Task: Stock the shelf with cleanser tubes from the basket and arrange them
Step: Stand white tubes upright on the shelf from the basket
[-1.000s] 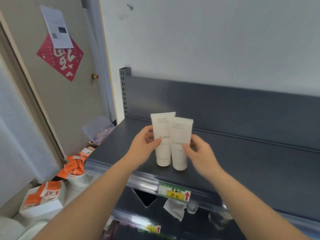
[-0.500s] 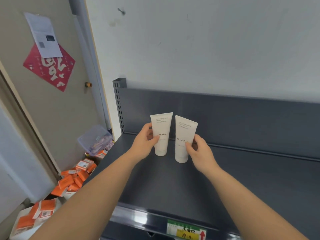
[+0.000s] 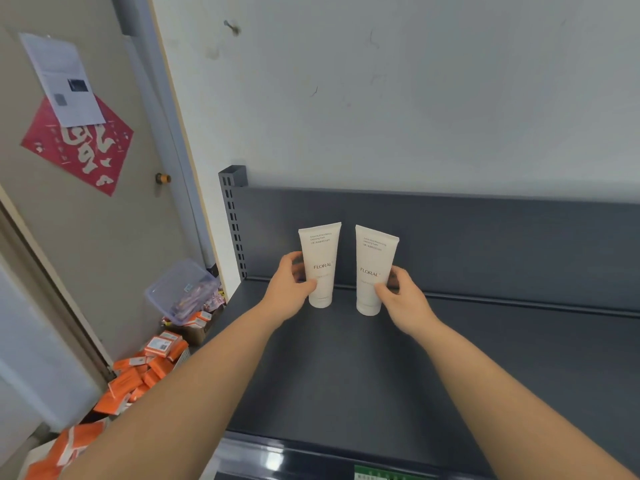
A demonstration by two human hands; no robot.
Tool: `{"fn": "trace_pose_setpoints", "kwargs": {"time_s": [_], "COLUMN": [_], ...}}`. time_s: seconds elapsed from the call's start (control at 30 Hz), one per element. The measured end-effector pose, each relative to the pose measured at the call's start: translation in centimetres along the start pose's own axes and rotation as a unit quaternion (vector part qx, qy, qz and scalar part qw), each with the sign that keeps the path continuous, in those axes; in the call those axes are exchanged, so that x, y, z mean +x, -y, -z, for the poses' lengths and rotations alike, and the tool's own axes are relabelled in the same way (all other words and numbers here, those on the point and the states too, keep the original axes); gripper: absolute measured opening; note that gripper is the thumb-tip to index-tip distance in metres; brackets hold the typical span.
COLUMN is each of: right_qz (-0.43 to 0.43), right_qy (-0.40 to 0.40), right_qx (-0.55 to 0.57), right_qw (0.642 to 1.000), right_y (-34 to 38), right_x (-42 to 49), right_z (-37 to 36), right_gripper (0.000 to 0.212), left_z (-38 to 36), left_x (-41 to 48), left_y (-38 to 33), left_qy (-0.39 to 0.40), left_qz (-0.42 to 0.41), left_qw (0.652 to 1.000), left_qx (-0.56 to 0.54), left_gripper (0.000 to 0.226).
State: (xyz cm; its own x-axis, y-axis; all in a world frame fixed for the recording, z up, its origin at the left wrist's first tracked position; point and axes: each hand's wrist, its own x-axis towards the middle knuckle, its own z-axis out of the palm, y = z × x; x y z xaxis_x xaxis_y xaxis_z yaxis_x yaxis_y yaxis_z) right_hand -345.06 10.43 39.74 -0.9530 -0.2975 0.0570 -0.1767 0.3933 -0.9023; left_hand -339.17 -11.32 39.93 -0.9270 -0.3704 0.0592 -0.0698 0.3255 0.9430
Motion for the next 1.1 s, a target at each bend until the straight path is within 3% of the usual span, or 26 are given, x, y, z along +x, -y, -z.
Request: {"fn": "trace_pose_setpoints", "kwargs": {"time_s": [0.13,0.27,0.37,0.53,0.73,0.97,1.1], "right_qz": [-0.062,-0.059,-0.014,0.099,0.204,0.318,0.381], "right_qy": [0.019,0.045,0.080,0.152,0.222,0.301,0.345], "right_qx": [-0.082,-0.179,-0.236,-0.273,-0.293,-0.243,-0.217], "right_qw": [0.994,0.981,0.968,0.945,0.907,0.865,0.830], "right_y": [-1.1,-1.7,-1.6,0.2,2.5,6.0,7.4], "right_x": [-1.1,-2.6,-4.1,-6.9,-9.4,-15.4,-19.0], "right_z": [0.9,2.0,2.1,0.8,-2.5,-10.2,-15.5], "right_gripper": [0.063,0.051,0.045,0.055,0.064,0.060,0.053], "left_z": [0.7,1.1,1.0,1.5,4.0,9.2,12.3], "left_x": [-1.5,-4.4,-7.2,-12.6,-20.0,-29.5,-35.4], "left_y": [0.0,0.1,0.2,0.1,-0.2,1.9,5.4], "left_qy": [-0.043,-0.054,-0.040,-0.009,-0.082,-0.217,-0.264], "left_qz": [0.042,0.062,0.063,0.075,0.100,0.152,0.230], "left_qw": [0.997,0.992,0.980,0.938,0.895,0.883,0.864], "left_qx": [0.041,0.093,0.185,0.340,0.427,0.387,0.362], "left_gripper": [0.073,0.066,0.064,0.062,0.063,0.052,0.055]}}
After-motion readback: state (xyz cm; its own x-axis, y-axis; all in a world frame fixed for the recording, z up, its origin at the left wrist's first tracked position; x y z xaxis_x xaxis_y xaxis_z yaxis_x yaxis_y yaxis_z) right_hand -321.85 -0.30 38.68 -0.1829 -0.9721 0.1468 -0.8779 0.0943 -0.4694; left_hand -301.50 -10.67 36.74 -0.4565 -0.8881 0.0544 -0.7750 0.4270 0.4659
